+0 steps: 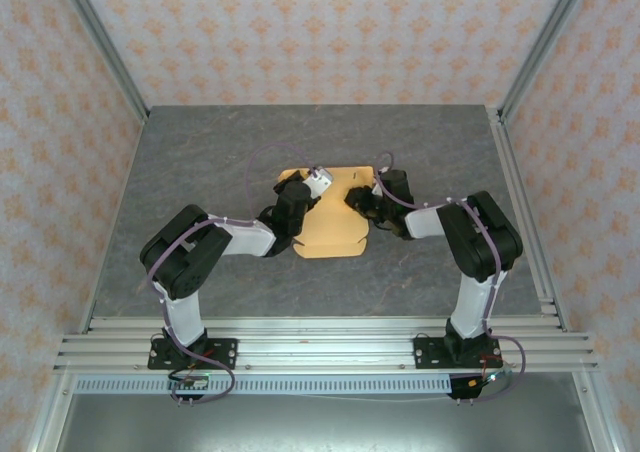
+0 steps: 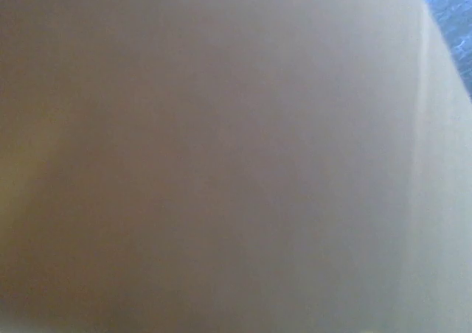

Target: Fold the paper box

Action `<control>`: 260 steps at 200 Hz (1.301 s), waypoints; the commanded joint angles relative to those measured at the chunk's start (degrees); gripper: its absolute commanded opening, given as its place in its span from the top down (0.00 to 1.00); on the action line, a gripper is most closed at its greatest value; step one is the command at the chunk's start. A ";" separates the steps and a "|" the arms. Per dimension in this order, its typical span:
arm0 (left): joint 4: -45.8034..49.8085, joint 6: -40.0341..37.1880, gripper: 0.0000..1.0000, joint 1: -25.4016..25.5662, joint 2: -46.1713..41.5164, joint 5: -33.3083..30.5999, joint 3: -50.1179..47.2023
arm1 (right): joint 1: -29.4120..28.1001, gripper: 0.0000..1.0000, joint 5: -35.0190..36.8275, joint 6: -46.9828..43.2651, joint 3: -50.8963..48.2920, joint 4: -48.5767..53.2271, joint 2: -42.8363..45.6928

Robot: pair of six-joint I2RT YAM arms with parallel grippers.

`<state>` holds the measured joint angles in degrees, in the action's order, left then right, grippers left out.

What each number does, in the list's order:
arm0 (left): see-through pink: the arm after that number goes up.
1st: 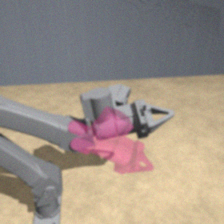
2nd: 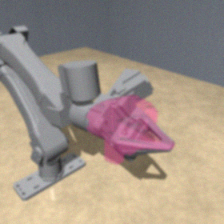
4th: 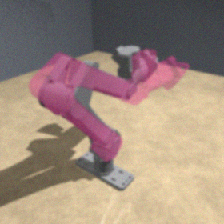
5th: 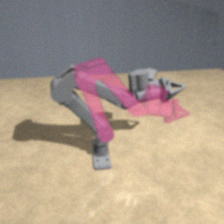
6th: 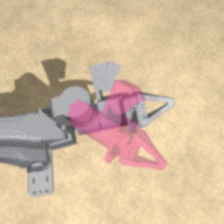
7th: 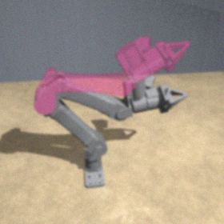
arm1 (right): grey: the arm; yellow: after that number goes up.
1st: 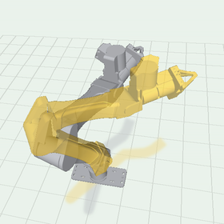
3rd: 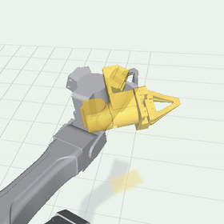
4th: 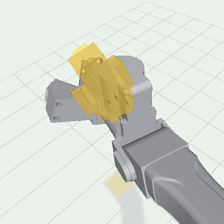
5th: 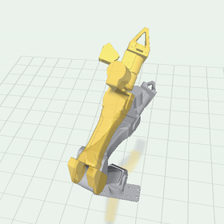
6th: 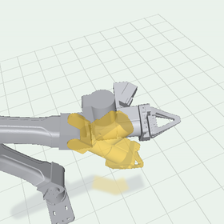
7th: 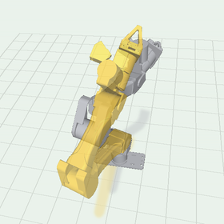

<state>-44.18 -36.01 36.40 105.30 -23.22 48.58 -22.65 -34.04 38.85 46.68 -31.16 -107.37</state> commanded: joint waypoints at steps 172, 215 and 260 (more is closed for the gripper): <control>-5.97 -7.74 1.00 0.69 0.40 3.29 -1.25 | 28.59 0.49 -12.24 -15.58 3.06 19.45 20.79; -4.57 -14.81 1.00 1.32 4.60 2.57 1.42 | 28.61 0.49 -19.35 -17.87 9.06 13.99 8.60; -4.76 -16.90 1.00 1.88 6.85 2.30 2.36 | 28.38 0.48 -22.13 -22.23 17.76 18.33 -0.20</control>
<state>-48.66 -50.65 37.85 111.70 -20.38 49.91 6.02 -52.82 21.39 59.20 -13.52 -104.57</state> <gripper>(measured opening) 0.043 0.519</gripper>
